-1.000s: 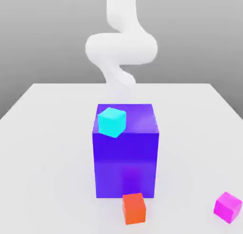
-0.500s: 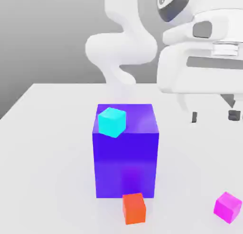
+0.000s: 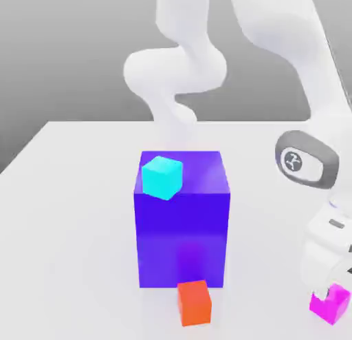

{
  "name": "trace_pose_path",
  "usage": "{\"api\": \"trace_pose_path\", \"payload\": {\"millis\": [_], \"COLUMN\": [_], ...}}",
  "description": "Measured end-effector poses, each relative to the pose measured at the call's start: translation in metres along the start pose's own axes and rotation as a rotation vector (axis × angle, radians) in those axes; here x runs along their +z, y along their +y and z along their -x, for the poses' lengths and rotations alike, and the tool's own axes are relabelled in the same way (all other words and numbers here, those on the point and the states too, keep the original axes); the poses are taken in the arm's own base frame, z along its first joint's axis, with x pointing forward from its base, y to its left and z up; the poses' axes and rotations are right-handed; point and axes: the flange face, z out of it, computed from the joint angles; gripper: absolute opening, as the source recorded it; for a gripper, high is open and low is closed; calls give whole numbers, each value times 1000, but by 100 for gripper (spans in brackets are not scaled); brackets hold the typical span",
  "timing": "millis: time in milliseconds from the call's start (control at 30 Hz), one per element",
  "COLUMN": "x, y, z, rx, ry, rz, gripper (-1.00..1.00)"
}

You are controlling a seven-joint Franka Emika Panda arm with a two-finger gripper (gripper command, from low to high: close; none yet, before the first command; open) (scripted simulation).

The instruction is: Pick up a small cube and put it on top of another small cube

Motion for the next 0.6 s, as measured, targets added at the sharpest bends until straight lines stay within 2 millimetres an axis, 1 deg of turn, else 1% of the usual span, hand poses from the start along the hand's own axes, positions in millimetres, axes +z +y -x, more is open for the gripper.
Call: {"api": "trace_pose_path", "payload": {"millis": [33,200,233,267,300,400,433,600], "x": [8,8,12,7,-3,-41,-50,-73], "y": [0,0,0,0,0,0,-3,-30], "z": [1,1,1,1,0,1,-3,-41], "rx": [-1,-1,-1,-1,-1,-1,1,32], "ry": [0,0,0,-1,-1,-1,-1,0], "rz": [1,0,1,0,0,0,1,1], "gripper": [-100,-100,-100,-100,-100,-100,-100,-100]}}
